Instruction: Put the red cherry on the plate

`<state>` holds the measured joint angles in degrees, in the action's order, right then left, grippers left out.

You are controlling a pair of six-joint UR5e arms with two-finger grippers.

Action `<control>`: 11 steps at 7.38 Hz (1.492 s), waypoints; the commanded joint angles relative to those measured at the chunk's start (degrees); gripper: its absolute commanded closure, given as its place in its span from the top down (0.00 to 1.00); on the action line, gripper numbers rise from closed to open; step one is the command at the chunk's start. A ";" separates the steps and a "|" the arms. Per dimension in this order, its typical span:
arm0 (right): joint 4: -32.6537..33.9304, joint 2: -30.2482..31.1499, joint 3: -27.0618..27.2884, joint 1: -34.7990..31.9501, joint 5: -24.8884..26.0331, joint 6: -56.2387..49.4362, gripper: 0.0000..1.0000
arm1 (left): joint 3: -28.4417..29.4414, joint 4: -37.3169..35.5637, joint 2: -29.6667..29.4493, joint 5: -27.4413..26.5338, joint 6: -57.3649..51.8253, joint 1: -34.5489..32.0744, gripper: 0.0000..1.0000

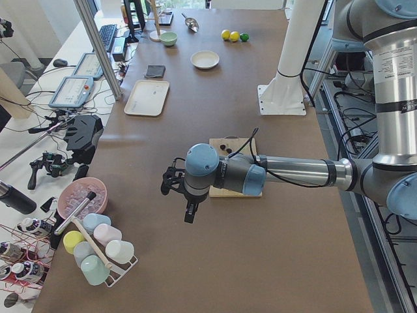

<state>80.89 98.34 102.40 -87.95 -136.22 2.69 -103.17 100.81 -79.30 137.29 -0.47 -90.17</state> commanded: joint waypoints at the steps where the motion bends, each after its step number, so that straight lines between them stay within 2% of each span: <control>1: -0.03 -0.16 0.16 0.67 -0.01 0.03 1.00 | -0.18 0.53 -0.15 -0.01 -0.06 0.00 0.98; 6: -1.69 -0.69 1.22 3.74 -0.01 2.92 1.00 | -0.18 0.44 0.03 -0.01 0.29 0.70 0.97; 7: -5.10 -0.69 1.39 5.49 -0.10 8.24 1.00 | -0.27 0.53 0.02 -0.01 0.29 0.96 0.97; 9: -14.14 -0.69 1.31 13.54 0.16 22.90 1.00 | -0.36 1.49 0.02 -0.01 2.47 2.02 0.97; 10: -17.23 -1.04 1.05 17.16 0.68 30.20 1.00 | -0.28 2.46 0.11 -0.01 2.75 2.63 0.97; 11: -17.96 -2.52 0.78 19.98 0.78 33.05 1.00 | -0.27 2.47 0.11 -0.01 2.75 2.72 0.97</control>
<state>65.28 97.06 103.48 -72.04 -135.71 29.90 -103.48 102.83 -79.23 137.29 1.94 -87.79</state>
